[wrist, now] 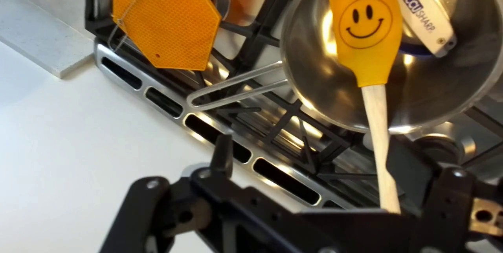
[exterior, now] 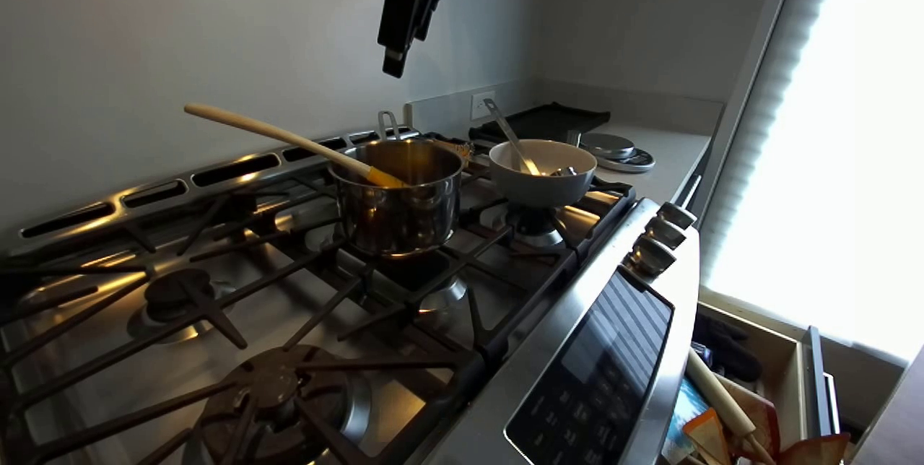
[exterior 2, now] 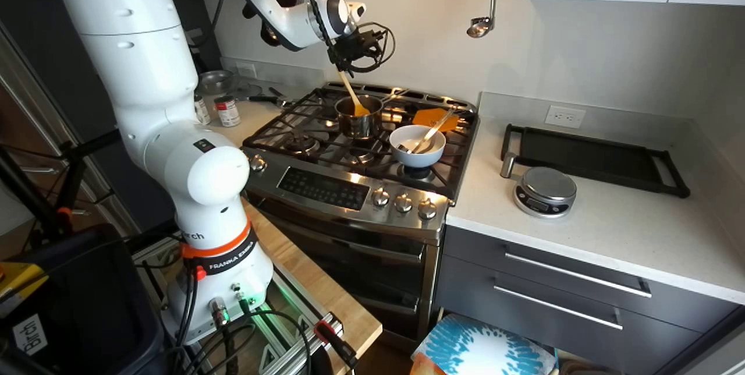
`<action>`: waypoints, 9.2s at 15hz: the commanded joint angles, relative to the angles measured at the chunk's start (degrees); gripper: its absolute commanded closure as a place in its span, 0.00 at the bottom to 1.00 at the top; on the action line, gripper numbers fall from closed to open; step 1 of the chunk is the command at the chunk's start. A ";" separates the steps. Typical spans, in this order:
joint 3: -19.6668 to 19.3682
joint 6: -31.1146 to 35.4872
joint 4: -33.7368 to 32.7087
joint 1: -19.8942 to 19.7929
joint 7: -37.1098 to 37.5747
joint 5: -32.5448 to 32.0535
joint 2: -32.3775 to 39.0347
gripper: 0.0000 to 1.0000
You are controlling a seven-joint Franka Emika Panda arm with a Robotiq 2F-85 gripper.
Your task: Remove the spatula from the pot and put it in the grey bowl
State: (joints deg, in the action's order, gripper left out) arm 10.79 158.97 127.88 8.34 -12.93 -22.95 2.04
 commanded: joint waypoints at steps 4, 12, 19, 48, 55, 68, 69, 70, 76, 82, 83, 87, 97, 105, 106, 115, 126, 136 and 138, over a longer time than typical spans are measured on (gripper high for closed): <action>6.01 -2.25 -4.02 -2.36 -20.27 27.95 9.10 0.00; 8.15 -8.37 -8.28 -6.94 -32.26 38.67 13.05 0.12; 8.20 -10.94 -12.36 -7.65 -41.11 41.87 17.07 0.27; 8.48 -12.82 -10.83 -1.97 -38.91 36.29 9.42 0.94; 1.31 -10.79 2.76 -1.19 -15.97 20.84 -6.12 0.94; -4.39 -10.54 6.83 -0.89 -27.18 35.07 -9.70 0.94; -5.74 -11.34 7.79 -0.51 -32.98 40.59 -10.53 0.94; -6.95 -11.73 9.71 -0.29 -37.16 43.89 -12.38 0.94; -10.24 -10.99 10.55 -0.03 -42.28 47.12 -13.17 0.78; -20.25 -22.31 12.12 4.06 -67.49 62.31 -17.87 0.94; -19.99 -24.03 12.57 1.28 -71.74 64.48 -18.19 0.94; -19.58 -25.16 10.77 -2.12 -73.00 65.28 -16.63 0.78; -22.55 -23.74 9.26 -3.96 -88.40 75.10 -15.14 0.94; -20.42 -24.77 7.71 -8.08 -97.62 85.45 -12.40 0.78; -20.45 -24.84 7.46 -8.35 -97.91 85.70 -11.97 0.78; -21.55 -32.14 -1.74 -11.56 -108.99 99.16 -0.28 0.94; -18.05 -33.42 -7.50 -13.03 -106.70 101.30 10.34 0.78; -16.43 -33.82 -10.48 -13.10 -109.36 103.08 15.27 0.94; -16.29 -32.92 -11.17 -13.07 -109.55 102.87 16.41 0.94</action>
State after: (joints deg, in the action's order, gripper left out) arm -6.17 125.49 118.47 -3.90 -120.76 78.99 16.11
